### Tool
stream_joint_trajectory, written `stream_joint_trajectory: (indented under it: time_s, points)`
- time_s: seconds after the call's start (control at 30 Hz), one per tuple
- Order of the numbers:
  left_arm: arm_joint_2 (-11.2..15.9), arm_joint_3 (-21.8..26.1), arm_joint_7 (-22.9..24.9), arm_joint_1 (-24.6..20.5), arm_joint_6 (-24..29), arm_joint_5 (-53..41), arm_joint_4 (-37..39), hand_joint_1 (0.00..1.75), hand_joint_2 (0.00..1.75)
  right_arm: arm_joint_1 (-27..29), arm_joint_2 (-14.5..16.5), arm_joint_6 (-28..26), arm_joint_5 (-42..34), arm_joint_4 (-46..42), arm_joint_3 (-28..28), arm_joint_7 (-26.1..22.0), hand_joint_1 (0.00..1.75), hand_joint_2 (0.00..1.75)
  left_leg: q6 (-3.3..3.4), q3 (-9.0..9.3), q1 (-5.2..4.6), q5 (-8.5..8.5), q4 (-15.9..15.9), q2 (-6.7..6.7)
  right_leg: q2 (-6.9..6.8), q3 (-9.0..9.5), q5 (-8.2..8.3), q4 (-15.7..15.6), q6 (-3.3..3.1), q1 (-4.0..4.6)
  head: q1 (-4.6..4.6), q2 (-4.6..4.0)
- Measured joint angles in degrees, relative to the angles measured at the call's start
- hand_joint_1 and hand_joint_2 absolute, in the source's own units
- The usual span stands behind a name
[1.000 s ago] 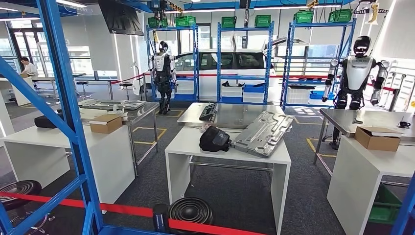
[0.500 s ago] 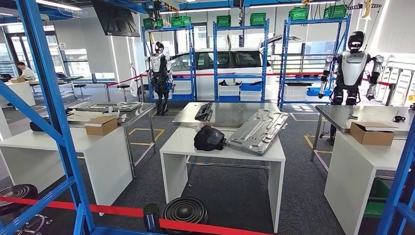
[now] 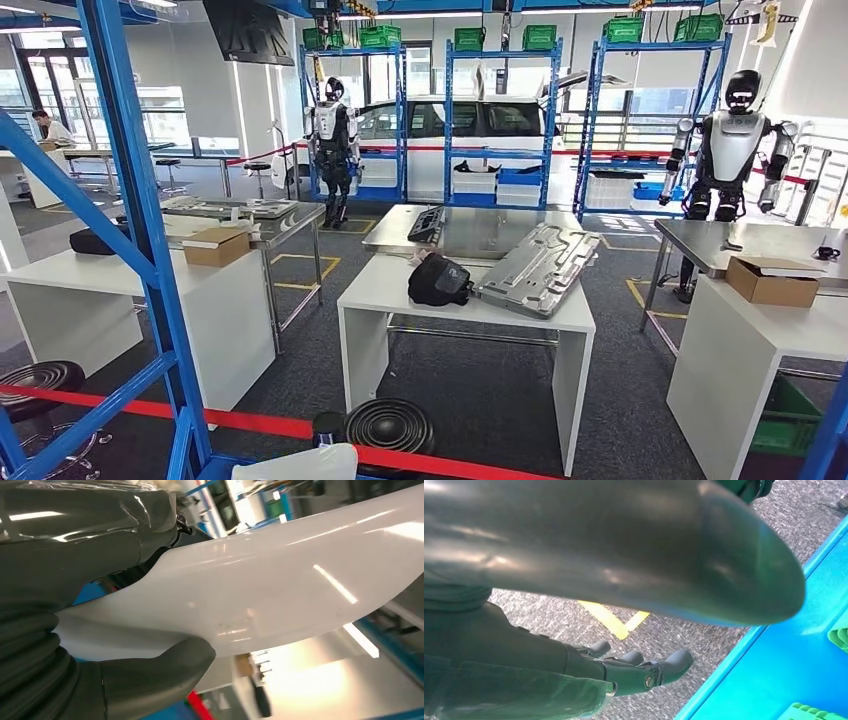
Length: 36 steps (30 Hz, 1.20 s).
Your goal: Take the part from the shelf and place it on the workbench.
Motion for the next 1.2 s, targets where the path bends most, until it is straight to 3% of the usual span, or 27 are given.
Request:
stream_joint_trajectory:
  time_s: [0.07, 0.17, 0.23, 0.33, 0.4, 0.43, 0.47, 0.53, 0.6, 0.67, 0.73, 0.8, 0.87, 0.9, 0.93, 1.0, 1.03, 1.1, 1.2]
  points:
    - [-0.24, 0.02, -0.11, 0.13, -0.38, 0.46, -2.05, 1.75, 1.75, -0.17, -0.04, 0.00, -0.04, 0.00, 0.15, 0.03, 0.00, 0.00, -0.50, -0.20, -0.27, -0.46, 0.64, -0.12, -0.02, 3.13, 2.03, -6.18, -0.30, 0.00, 0.05, 0.00]
    - [-0.34, -0.02, -0.45, 0.50, -0.98, 1.13, -4.03, 1.75, 1.75, -0.25, 0.01, 0.00, -0.15, -0.01, 0.37, 0.05, 0.00, 0.00, -1.01, -0.47, -0.36, -0.79, 1.10, -0.13, 0.06, 3.64, 2.42, -7.10, -1.76, 0.13, -0.05, 0.00]
    - [-0.37, -0.11, -1.33, 0.71, -2.90, 4.02, -4.98, 1.75, 1.75, -0.26, 0.09, -0.02, -0.28, -0.03, 0.49, 0.06, 0.00, 0.00, -1.53, -1.24, -0.14, -2.06, 2.77, -0.12, 0.13, 3.68, 2.54, -7.20, -2.37, -0.08, -0.16, 0.00]
    - [-0.43, -1.20, -1.88, 0.74, -9.75, 14.03, -7.04, 1.75, 1.75, -0.26, 0.13, -0.17, -0.61, -0.05, 0.68, 0.21, 0.00, 0.00, -2.41, -5.85, 0.32, -7.15, 12.68, -0.17, 0.16, 3.63, 2.59, -7.22, -2.81, -0.13, -0.39, 0.00]
    - [-0.51, -2.98, -0.76, 0.56, -15.49, 22.38, -8.43, 1.75, 1.75, -0.31, 0.12, -0.31, -0.73, -0.08, 0.95, 0.58, 0.00, 0.00, -2.55, -8.43, 0.50, -8.51, 17.85, -0.17, 0.15, 3.61, 2.59, -7.20, -2.80, -0.02, -0.41, 0.00]
    - [-0.59, -4.10, 0.24, 0.22, -17.80, 26.24, -8.97, 1.75, 1.75, -0.38, 0.12, -0.45, -0.78, -0.11, 1.06, 0.86, 0.00, 0.00, -2.44, -8.24, 0.51, -7.60, 17.32, -0.18, 0.16, 3.66, 2.59, -7.19, -2.80, 0.05, -0.43, 0.00]
    - [-0.72, -5.45, 1.51, -0.38, -19.61, 29.90, -9.44, 1.75, 1.75, -0.49, 0.13, -0.68, -0.85, -0.20, 1.14, 1.23, 0.00, 0.00, -2.17, -6.87, 0.47, -5.76, 14.46, -0.22, 0.19, 3.75, 2.60, -7.20, -2.78, 0.13, -0.44, 0.00]
    - [-1.04, -8.30, 3.73, -2.05, -21.60, 35.15, -10.15, 1.75, 1.75, -0.80, 0.31, -1.12, -1.01, -0.49, 1.29, 1.90, 0.00, 0.00, -1.18, -2.81, 0.17, -2.16, 6.29, -0.36, 0.26, 3.87, 2.66, -7.21, -2.68, 0.29, -0.43, 0.00]
    - [-1.37, -10.62, 4.83, -3.37, -22.28, 37.16, -10.63, 1.75, 1.75, -1.12, 0.50, -1.33, -1.14, -0.78, 1.41, 2.32, 0.00, 0.00, -0.43, -0.69, -0.33, -0.96, 1.84, -0.35, 0.28, 3.71, 2.84, -7.22, -2.35, 0.30, -0.44, 0.00]
    - [-1.54, -12.04, 5.15, -3.91, -22.64, 37.72, -10.84, 1.75, 1.75, -1.26, 0.52, -1.39, -1.25, -0.92, 1.46, 2.59, 0.00, 0.00, -0.11, -0.68, -0.62, -0.70, 1.27, -0.25, 0.29, 3.57, 3.24, -7.40, -1.69, 0.25, -0.47, 0.00]
    - [-1.64, -13.11, 5.18, -4.45, -23.33, 38.39, -10.91, 1.75, 1.75, -1.24, 0.50, -1.51, -1.67, -1.01, 1.49, 3.34, 0.00, 0.00, 0.35, -0.47, -0.37, 0.28, 0.40, -0.07, 0.26, 2.99, 2.61, -6.60, -1.26, 0.28, -0.42, 0.00]
    - [-1.85, -14.40, 5.16, -5.23, -24.29, 38.97, -10.90, 1.75, 1.75, -1.30, 0.30, -1.64, -2.65, -1.06, 1.39, 4.94, 0.00, 0.00, 0.83, -0.65, -0.16, 1.20, -0.31, 0.09, 0.22, 0.80, -0.44, -1.77, -1.46, 0.23, -0.28, 0.00]
    - [-2.01, -15.89, 5.08, -6.01, -25.13, 39.31, -10.59, 1.75, 1.75, -1.38, -0.07, -1.65, -3.92, -1.07, 0.98, 7.13, 0.00, 0.00, 1.10, -1.55, -0.30, 1.77, -0.26, 0.09, 0.22, -2.16, -3.96, 5.71, -1.50, 0.16, -0.16, 0.00]
    - [-2.04, -16.63, 4.99, -6.42, -25.56, 39.49, -10.34, 1.75, 1.75, -1.38, -0.29, -1.54, -4.53, -1.05, 0.63, 8.44, 0.00, 0.00, 1.09, -2.01, -0.35, 2.02, -0.14, 0.10, 0.21, -2.85, -4.80, 7.95, -1.25, 0.14, -0.13, 0.00]
    - [-2.04, -17.32, 4.84, -6.92, -26.03, 39.74, -10.02, 1.75, 1.75, -1.34, -0.54, -1.37, -5.08, -0.99, 0.22, 9.86, 0.00, 0.00, 1.03, -2.49, -0.36, 2.24, 0.06, 0.11, 0.20, -2.46, -4.78, 8.02, -0.84, 0.11, -0.10, 0.00]
    - [-2.07, -18.68, 4.50, -8.14, -26.92, 40.37, -9.34, 1.75, 1.75, -1.20, -1.31, -0.74, -6.01, -0.53, -0.74, 12.95, 0.00, 0.00, 0.82, -3.45, -0.33, 2.50, 0.83, 0.08, 0.08, 1.77, -2.81, 1.41, 0.14, -0.08, -0.02, 0.00]
    - [-2.09, -19.34, 4.28, -8.78, -27.22, 40.63, -9.01, 1.75, 1.75, -1.10, -1.75, -0.39, -6.35, -0.15, -1.24, 14.41, 0.00, 0.00, 0.63, -3.91, -0.41, 2.60, 1.31, 0.05, 0.03, 3.89, -1.91, -2.30, 0.28, -0.11, 0.00, 0.00]
    - [-2.10, -20.58, 3.84, -9.90, -27.44, 40.82, -8.44, 1.75, 1.75, -0.71, -2.70, 0.14, -6.95, 0.66, -2.16, 16.72, 0.00, 0.00, 0.21, -4.65, -0.60, 2.76, 2.23, 0.02, -0.01, 5.97, -0.75, -6.50, -0.22, -0.06, 0.01, 0.00]
    - [-1.93, -21.99, 2.83, -10.86, -27.03, 40.40, -7.59, 1.75, 1.75, 0.08, -3.80, 0.55, -7.66, 1.61, -3.37, 19.22, 0.00, 0.00, -0.66, -5.15, -0.60, 3.28, 2.48, 0.01, 0.04, 5.35, 0.30, -6.51, -1.58, 0.01, -0.08, 0.00]
